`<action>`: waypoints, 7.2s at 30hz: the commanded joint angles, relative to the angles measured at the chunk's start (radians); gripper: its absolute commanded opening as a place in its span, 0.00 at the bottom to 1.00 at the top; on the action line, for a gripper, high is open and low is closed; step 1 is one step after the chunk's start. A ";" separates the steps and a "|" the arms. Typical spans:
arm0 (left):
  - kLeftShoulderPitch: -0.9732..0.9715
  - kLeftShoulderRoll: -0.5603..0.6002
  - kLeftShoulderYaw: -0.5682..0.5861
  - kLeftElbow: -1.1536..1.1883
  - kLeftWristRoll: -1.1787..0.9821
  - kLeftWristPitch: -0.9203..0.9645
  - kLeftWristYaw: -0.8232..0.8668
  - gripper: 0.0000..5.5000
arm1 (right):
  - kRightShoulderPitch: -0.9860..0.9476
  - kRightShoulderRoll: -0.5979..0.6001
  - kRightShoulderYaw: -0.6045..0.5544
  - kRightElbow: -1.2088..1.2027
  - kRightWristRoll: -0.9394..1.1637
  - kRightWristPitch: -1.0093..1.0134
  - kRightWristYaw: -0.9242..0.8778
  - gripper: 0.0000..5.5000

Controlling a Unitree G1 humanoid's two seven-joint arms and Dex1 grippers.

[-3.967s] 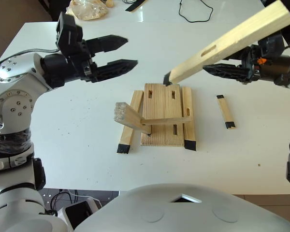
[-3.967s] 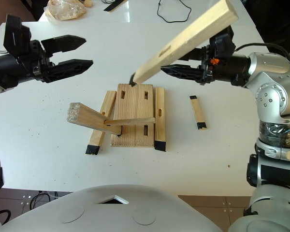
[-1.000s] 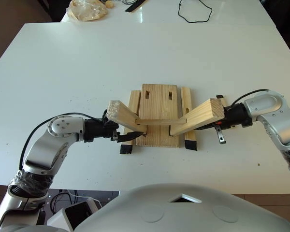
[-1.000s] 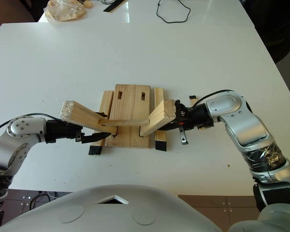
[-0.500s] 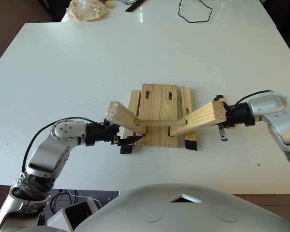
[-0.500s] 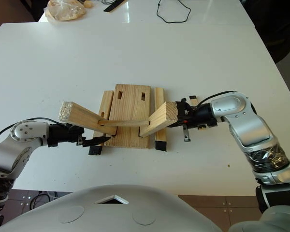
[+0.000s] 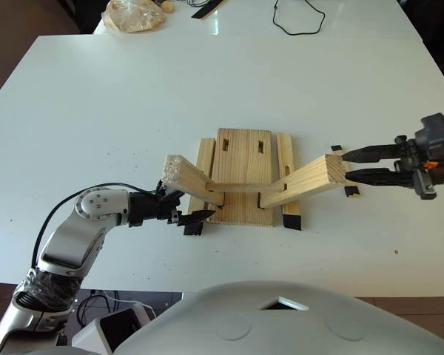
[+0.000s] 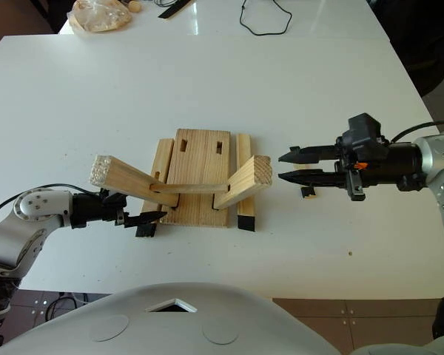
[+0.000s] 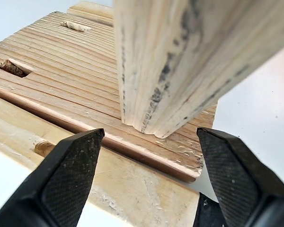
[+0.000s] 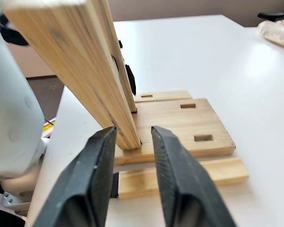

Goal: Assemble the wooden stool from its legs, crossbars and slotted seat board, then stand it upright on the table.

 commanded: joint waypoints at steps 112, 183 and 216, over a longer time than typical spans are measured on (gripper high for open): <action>-0.033 -0.038 -0.021 0.104 0.085 -0.029 0.046 0.66 | -0.130 0.228 0.422 0.386 -0.716 -0.402 -0.413 0.74; -0.081 -0.091 -0.122 0.111 0.131 0.009 0.102 0.66 | -0.103 0.377 -0.186 -0.068 0.528 0.071 -0.643 0.74; -0.134 -0.114 -0.135 0.149 0.139 0.015 0.133 0.66 | -0.010 0.255 0.382 -0.389 0.044 -0.079 -0.671 0.74</action>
